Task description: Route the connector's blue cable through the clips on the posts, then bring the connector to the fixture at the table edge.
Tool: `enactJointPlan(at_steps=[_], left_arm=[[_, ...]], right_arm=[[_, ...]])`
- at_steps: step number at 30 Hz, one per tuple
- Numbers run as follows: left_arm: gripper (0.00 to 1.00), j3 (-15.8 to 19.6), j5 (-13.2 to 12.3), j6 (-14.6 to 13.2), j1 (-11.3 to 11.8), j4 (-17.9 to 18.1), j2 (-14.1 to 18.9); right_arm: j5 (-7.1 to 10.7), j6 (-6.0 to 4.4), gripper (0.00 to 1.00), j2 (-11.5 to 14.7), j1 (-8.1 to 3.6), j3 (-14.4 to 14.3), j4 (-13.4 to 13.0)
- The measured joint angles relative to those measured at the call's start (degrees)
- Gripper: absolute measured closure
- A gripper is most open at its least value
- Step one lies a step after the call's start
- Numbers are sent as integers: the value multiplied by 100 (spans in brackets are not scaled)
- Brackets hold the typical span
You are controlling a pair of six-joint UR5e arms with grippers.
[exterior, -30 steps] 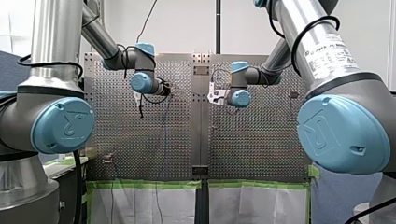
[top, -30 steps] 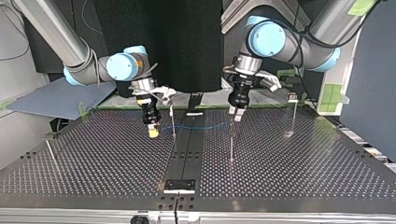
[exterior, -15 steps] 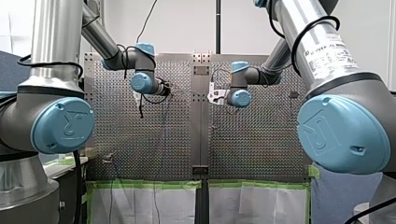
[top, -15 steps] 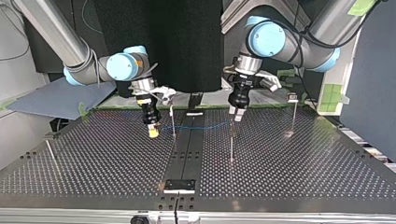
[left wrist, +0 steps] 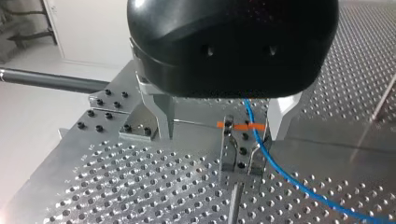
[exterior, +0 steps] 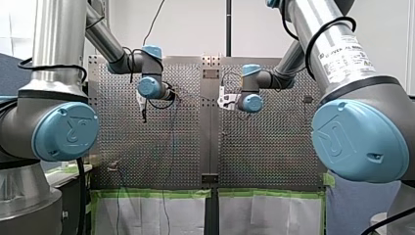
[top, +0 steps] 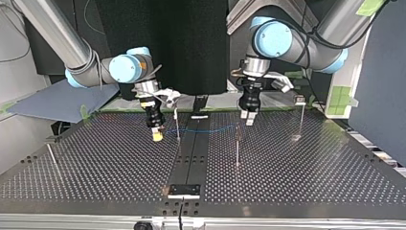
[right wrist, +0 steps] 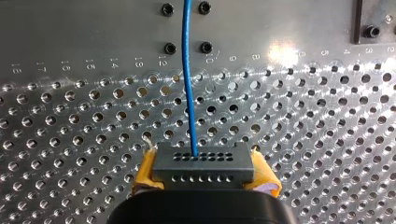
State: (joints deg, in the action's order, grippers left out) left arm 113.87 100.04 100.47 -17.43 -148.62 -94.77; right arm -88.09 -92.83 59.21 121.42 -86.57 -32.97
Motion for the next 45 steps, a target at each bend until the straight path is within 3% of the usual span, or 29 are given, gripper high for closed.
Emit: enactJointPlan(at_steps=[9,31,45], left_arm=[[0,-24,-130,-246,-200,180,-37],[0,-870,912,-467,-1272,-78,-881],[0,-1259,1665,-506,-1402,-179,-1089]], right_arm=[[2,0,100,-5,0,-1,-16],[47,-18,100,-18,-17,-2,-17],[54,-15,100,-25,-17,-4,-19]])
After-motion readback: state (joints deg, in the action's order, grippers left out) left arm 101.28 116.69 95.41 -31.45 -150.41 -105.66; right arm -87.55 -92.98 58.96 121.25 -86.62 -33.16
